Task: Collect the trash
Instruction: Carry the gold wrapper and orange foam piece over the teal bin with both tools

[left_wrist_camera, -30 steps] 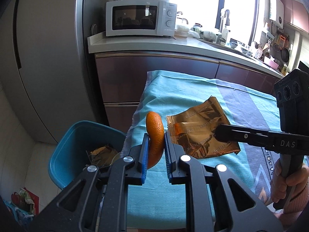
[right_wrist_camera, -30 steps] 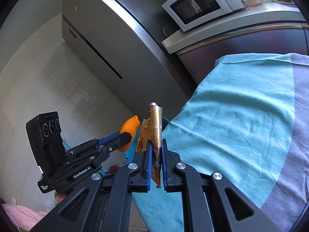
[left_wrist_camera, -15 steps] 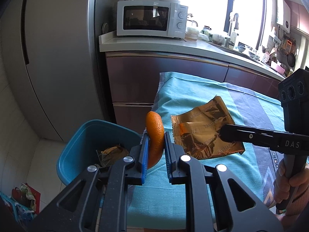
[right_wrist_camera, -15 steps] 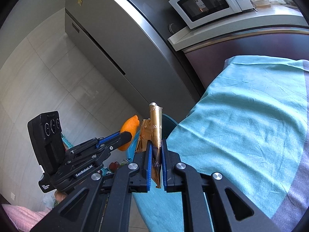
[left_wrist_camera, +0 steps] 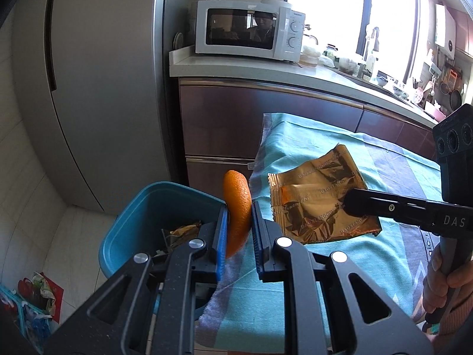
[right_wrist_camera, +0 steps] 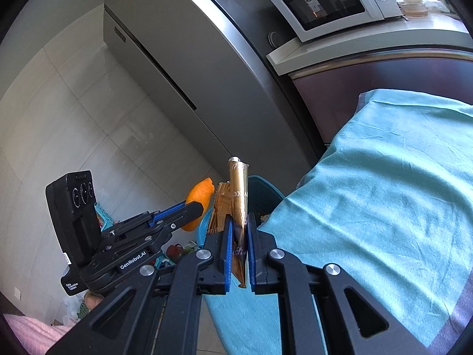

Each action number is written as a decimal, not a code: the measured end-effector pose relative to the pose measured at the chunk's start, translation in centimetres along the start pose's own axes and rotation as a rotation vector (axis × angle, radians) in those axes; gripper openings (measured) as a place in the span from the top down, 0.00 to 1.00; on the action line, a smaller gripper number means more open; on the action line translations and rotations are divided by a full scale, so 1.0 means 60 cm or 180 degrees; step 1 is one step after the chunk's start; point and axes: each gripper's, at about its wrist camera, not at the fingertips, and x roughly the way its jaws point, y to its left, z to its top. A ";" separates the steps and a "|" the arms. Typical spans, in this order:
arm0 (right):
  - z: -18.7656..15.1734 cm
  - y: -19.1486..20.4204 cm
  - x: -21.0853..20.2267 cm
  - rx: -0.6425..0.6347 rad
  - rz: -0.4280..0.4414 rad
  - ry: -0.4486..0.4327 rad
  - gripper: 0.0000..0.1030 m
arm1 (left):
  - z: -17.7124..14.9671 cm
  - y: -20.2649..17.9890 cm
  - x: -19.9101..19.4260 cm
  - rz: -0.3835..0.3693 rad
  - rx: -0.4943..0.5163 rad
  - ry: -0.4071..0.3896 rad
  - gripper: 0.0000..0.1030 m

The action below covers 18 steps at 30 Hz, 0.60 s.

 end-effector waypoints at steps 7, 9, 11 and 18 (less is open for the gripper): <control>0.008 0.012 0.016 -0.0058 -0.0002 0.0045 0.92 | 0.002 0.022 0.004 0.0078 -0.0076 -0.0011 0.85; 0.010 0.014 0.020 -0.0078 -0.0003 0.0062 0.92 | 0.002 0.029 0.006 0.0095 -0.0105 -0.0006 0.85; 0.012 0.017 0.025 -0.0093 -0.0010 0.0083 0.93 | 0.001 0.036 0.010 0.0112 -0.0133 0.0004 0.85; 0.016 0.028 0.042 -0.0116 -0.0024 0.0136 0.92 | 0.000 0.051 0.016 0.0165 -0.0173 0.0009 0.85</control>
